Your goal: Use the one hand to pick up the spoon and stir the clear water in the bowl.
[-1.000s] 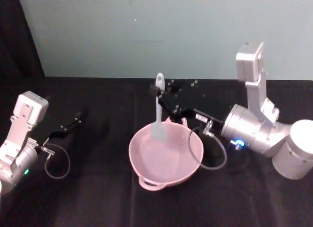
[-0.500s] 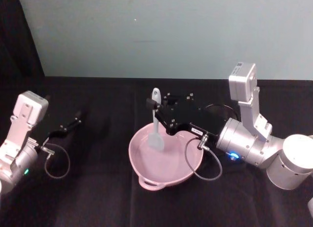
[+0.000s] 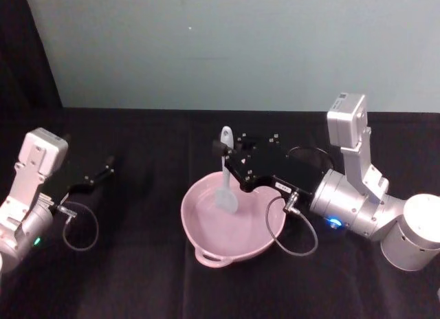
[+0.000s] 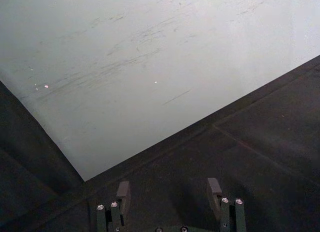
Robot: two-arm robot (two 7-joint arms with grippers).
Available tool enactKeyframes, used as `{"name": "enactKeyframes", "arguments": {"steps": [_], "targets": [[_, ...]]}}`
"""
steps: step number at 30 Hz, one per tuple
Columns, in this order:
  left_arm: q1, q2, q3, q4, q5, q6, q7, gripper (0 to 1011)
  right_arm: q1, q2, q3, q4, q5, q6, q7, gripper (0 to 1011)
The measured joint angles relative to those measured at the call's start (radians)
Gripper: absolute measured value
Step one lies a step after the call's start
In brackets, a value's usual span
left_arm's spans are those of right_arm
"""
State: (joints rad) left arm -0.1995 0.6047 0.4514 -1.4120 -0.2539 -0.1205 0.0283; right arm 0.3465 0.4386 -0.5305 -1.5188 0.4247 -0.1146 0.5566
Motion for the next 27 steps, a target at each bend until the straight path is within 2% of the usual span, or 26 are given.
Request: {"name": "enactKeyframes", "arguments": {"steps": [13, 19, 27], "targets": [[0.0, 0.0, 0.0, 0.0, 0.0, 0.0, 0.0, 1005, -0.017, -0.014, 0.028, 0.003, 0.003, -0.004, 0.015, 117], [0.0, 0.0, 0.0, 0.0, 0.0, 0.0, 0.0, 1005, -0.018, -0.016, 0.031, 0.004, 0.002, -0.003, 0.019, 116], [0.0, 0.0, 0.0, 0.0, 0.0, 0.0, 0.0, 1005, -0.011, -0.009, 0.021, -0.016, -0.023, 0.019, 0.022, 116]]}}
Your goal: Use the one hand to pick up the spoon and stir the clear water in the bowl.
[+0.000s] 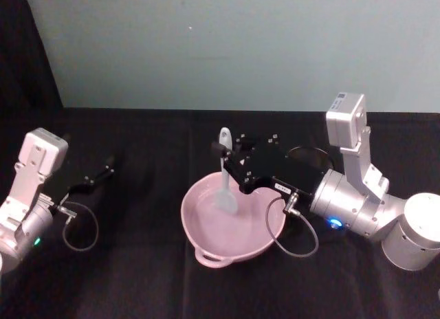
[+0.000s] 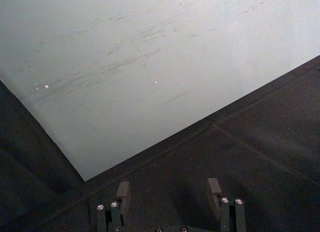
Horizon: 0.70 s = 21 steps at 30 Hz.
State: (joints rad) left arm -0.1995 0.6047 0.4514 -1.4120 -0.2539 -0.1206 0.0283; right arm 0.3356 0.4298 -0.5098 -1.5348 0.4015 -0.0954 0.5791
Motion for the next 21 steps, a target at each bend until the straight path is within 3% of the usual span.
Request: {"name": "enactKeyframes", "arguments": {"steps": [11, 21], "targets": [[0.0, 0.0, 0.0, 0.0, 0.0, 0.0, 0.0, 1005, 0.0, -0.015, -0.019, 0.006, 0.02, 0.028, 0.012, 116], [0.0, 0.0, 0.0, 0.0, 0.0, 0.0, 0.0, 1005, 0.058, -0.089, -0.026, 0.147, 0.067, 0.023, 0.025, 116]]}}
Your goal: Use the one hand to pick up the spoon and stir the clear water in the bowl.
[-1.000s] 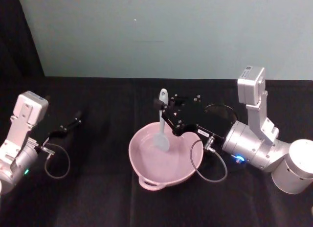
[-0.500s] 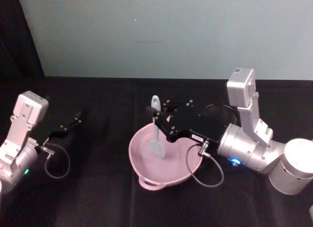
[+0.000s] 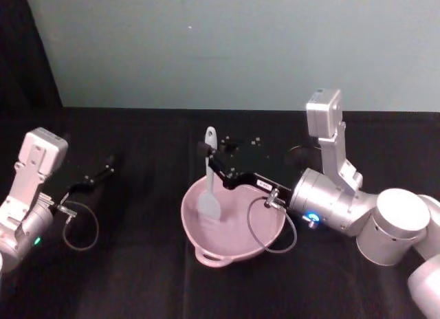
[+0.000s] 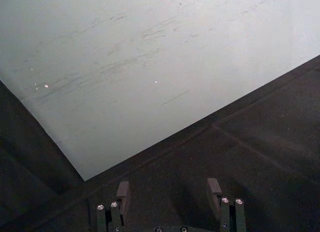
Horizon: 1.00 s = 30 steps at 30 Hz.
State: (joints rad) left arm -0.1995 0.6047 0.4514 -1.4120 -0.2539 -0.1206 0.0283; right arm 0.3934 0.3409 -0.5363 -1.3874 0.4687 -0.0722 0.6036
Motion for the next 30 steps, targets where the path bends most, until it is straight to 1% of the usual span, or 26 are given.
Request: {"name": "enactKeyframes", "arguments": {"steps": [2, 7, 8, 9, 10, 12, 15, 20, 21, 22, 24, 26, 30], "targets": [[0.0, 0.0, 0.0, 0.0, 0.0, 0.0, 0.0, 1005, 0.013, -0.006, 0.003, 0.027, 0.002, 0.0, -0.002, 116], [0.0, 0.0, 0.0, 0.0, 0.0, 0.0, 0.0, 1005, 0.019, 0.0, 0.023, 0.04, 0.0, 0.0, -0.027, 116], [0.0, 0.0, 0.0, 0.0, 0.0, 0.0, 0.0, 1005, 0.017, 0.006, 0.032, 0.038, -0.001, 0.0, -0.035, 116], [0.0, 0.0, 0.0, 0.0, 0.0, 0.0, 0.0, 1005, 0.017, 0.006, 0.032, 0.038, -0.001, 0.0, -0.035, 116], [0.0, 0.0, 0.0, 0.0, 0.0, 0.0, 0.0, 1005, 0.012, 0.015, 0.042, 0.031, -0.001, 0.0, -0.042, 117], [0.0, 0.0, 0.0, 0.0, 0.0, 0.0, 0.0, 1005, 0.007, 0.023, 0.05, 0.024, -0.001, 0.0, -0.044, 117], [0.0, 0.0, 0.0, 0.0, 0.0, 0.0, 0.0, 1005, -0.007, 0.043, 0.063, -0.003, 0.001, 0.003, -0.045, 116], [0.0, 0.0, 0.0, 0.0, 0.0, 0.0, 0.0, 1005, -0.028, 0.069, 0.066, -0.048, -0.011, 0.008, -0.048, 116], [0.0, 0.0, 0.0, 0.0, 0.0, 0.0, 0.0, 1005, -0.039, 0.078, 0.066, -0.064, -0.016, 0.012, -0.051, 116], [0.0, 0.0, 0.0, 0.0, 0.0, 0.0, 0.0, 1005, -0.039, 0.078, 0.066, -0.064, -0.016, 0.012, -0.051, 116], [0.0, 0.0, 0.0, 0.0, 0.0, 0.0, 0.0, 1005, -0.054, 0.089, 0.064, -0.089, -0.023, 0.017, -0.052, 116], [0.0, 0.0, 0.0, 0.0, 0.0, 0.0, 0.0, 1005, -0.067, 0.096, 0.055, -0.109, -0.032, 0.024, -0.051, 116], [0.0, 0.0, 0.0, 0.0, 0.0, 0.0, 0.0, 1005, -0.079, 0.099, 0.036, -0.131, -0.043, 0.032, -0.046, 117]]}}
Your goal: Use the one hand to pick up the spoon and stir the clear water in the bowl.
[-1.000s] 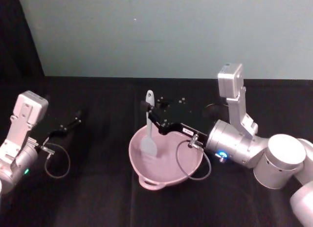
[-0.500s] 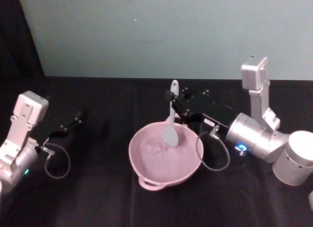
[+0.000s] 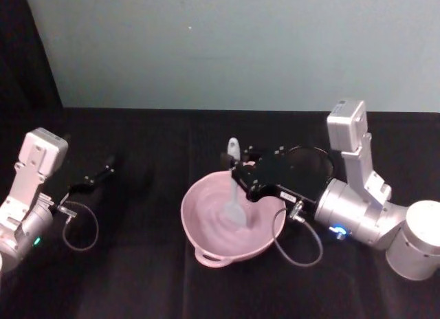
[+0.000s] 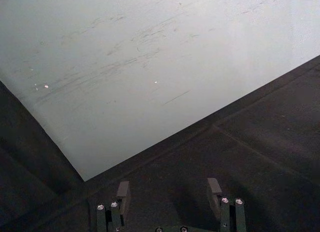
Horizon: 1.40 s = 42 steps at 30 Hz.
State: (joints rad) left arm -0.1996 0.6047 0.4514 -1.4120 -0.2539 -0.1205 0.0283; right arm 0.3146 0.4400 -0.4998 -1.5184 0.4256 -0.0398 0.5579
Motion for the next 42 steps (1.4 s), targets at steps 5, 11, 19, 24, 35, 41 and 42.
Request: {"name": "enactKeyframes", "arguments": {"steps": [5, 11, 19, 24, 35, 41, 42], "targets": [[0.0, 0.0, 0.0, 0.0, 0.0, 0.0, 0.0, 1005, -0.008, -0.014, -0.016, -0.018, -0.005, -0.006, 0.003, 116], [0.0, 0.0, 0.0, 0.0, 0.0, 0.0, 0.0, 1005, 0.006, -0.044, -0.03, -0.002, 0.0, -0.021, 0.016, 116], [0.0, 0.0, 0.0, 0.0, 0.0, 0.0, 0.0, 1005, 0.049, -0.088, -0.03, 0.083, 0.027, -0.034, 0.025, 116], [0.0, 0.0, 0.0, 0.0, 0.0, 0.0, 0.0, 1005, 0.066, -0.095, -0.013, 0.125, 0.04, -0.037, 0.02, 116], [0.0, 0.0, 0.0, 0.0, 0.0, 0.0, 0.0, 1005, 0.048, -0.048, 0.048, 0.11, 0.048, -0.044, -0.013, 116], [0.0, 0.0, 0.0, 0.0, 0.0, 0.0, 0.0, 1005, 0.02, -0.017, 0.07, 0.071, 0.048, -0.039, -0.021, 116], [0.0, 0.0, 0.0, 0.0, 0.0, 0.0, 0.0, 1005, 0.017, -0.014, 0.07, 0.066, 0.047, -0.037, -0.021, 116]]}}
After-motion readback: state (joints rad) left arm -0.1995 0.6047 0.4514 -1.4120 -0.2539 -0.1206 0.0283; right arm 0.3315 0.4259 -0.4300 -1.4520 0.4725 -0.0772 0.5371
